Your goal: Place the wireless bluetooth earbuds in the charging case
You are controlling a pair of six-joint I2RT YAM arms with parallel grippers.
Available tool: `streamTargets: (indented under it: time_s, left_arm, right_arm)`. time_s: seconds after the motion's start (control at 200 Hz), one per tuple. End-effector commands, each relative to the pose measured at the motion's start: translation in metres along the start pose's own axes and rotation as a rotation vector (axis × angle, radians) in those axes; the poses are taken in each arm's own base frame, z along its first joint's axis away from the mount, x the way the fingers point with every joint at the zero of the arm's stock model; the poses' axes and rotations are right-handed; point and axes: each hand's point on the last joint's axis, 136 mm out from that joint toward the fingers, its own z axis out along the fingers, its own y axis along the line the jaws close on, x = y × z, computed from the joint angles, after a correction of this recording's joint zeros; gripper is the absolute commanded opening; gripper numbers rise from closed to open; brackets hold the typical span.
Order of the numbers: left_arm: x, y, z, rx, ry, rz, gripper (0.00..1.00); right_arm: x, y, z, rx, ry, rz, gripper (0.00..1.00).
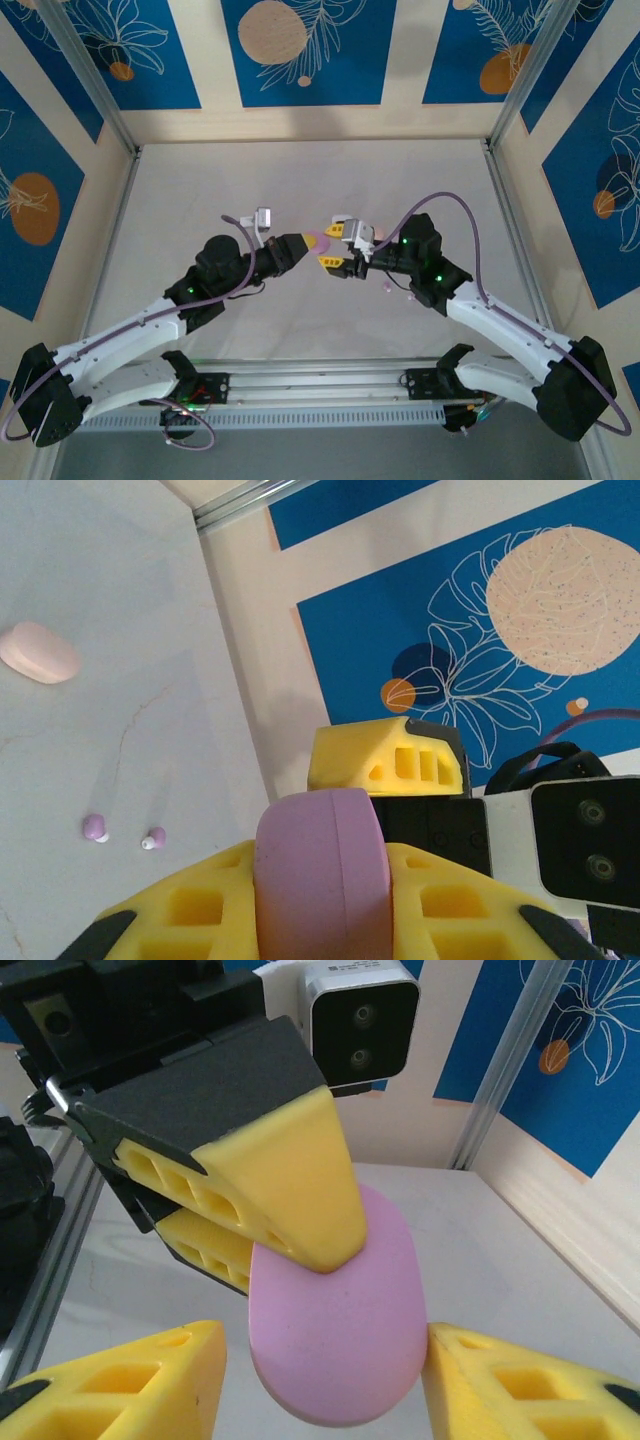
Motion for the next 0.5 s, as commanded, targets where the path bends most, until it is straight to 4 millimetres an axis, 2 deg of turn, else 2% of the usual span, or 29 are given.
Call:
streamTargets:
  time_s: [0.0,0.15,0.205,0.285,0.37,0.495]
  left_arm:
    - [0.001,-0.014,-0.001,0.056,0.008,0.004,0.14]
    - [0.000,-0.016,-0.001,0.062,0.005,0.010,0.15]
    - [0.001,-0.017,-0.001,0.063,0.004,0.023,0.19]
    - [0.000,-0.017,-0.003,0.066,0.000,0.054,0.30]
    - [-0.001,-0.019,-0.006,0.063,-0.009,0.121,0.47]
    - [-0.003,-0.020,-0.013,0.037,-0.019,0.297,0.61]
  right_arm:
    - [-0.021,-0.005,0.000,-0.007,-0.053,-0.021,0.50]
    - [-0.018,-0.006,-0.001,-0.015,-0.041,0.000,0.42]
    - [-0.018,-0.005,-0.002,-0.026,-0.039,0.015,0.37]
    - [-0.018,-0.001,-0.005,-0.061,-0.036,0.048,0.32]
    - [-0.019,0.005,-0.009,-0.110,-0.032,0.085,0.30]
    - [-0.017,0.012,-0.012,-0.165,-0.012,0.133,0.29]
